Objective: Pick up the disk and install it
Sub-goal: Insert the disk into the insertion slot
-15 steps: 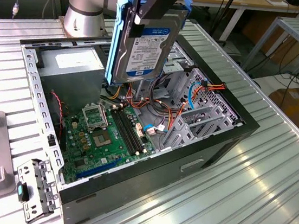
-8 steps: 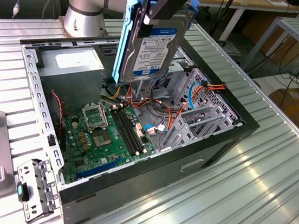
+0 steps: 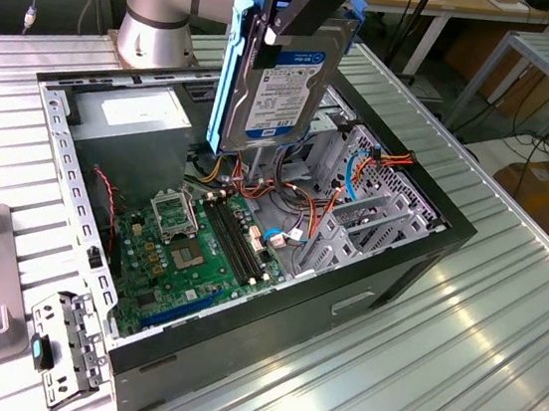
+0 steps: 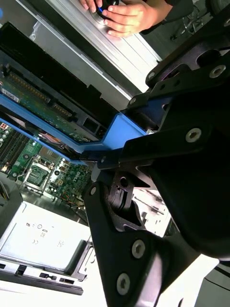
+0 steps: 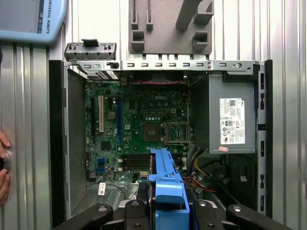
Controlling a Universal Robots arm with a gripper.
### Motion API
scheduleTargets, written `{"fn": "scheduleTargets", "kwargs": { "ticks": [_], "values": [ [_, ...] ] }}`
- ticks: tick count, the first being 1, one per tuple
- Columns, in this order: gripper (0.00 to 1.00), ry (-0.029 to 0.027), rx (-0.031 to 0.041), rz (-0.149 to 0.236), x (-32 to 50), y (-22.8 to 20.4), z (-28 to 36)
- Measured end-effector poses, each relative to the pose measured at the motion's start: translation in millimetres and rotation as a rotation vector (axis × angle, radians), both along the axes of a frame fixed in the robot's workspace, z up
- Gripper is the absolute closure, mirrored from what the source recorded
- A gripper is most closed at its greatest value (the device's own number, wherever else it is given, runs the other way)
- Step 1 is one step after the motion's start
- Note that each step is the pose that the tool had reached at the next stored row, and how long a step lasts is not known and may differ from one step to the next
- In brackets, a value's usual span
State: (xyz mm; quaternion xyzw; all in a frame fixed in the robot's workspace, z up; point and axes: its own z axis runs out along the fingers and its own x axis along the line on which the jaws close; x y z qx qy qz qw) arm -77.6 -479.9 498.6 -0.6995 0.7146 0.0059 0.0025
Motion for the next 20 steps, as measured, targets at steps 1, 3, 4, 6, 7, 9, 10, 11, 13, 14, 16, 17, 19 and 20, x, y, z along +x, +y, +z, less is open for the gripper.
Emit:
{"fn": "scheduleTargets", "kwargs": {
  "ticks": [1,3,4,6,7,9,10,11,13,14,16,17,19,20],
  "values": [
    [0.63,0.0,0.0001,0.0,0.0,0.0,0.0],
    [0.63,0.0,0.0,0.0,0.1,0.0,0.0],
    [0.63,0.0,0.0,0.0,0.1,-0.4,0.0],
    [0.63,0.0,0.0,0.0,0.1,-2.4,0.0],
    [0.63,0.0,0.0,0.0,0.1,-3.5,0.0],
    [0.63,0.0,0.0001,0.0,0.1,-6.4,0.0],
    [0.63,-0.0001,0.0001,0.0,0.1,-7.9,-0.1],
    [0.63,-0.0001,0.0001,0.0,0.1,-9.9,-0.1],
    [0.63,0.0,0.0,0.0,0.1,-15.2,0.0],
    [0.63,0.0001,-0.0001,0.0,0.1,-17.2,0.0],
    [0.63,0.0,0.0,0.0,0.1,-28.7,-0.3],
    [0.63,0.0,0.0001,0.0,0.2,-33.5,-0.5],
    [0.63,0.0003,0.0,0.0,1.8,-37.0,-0.6],
    [0.63,0.0013,0.0,0.0,5.7,-38.6,-0.8]
  ]
}}
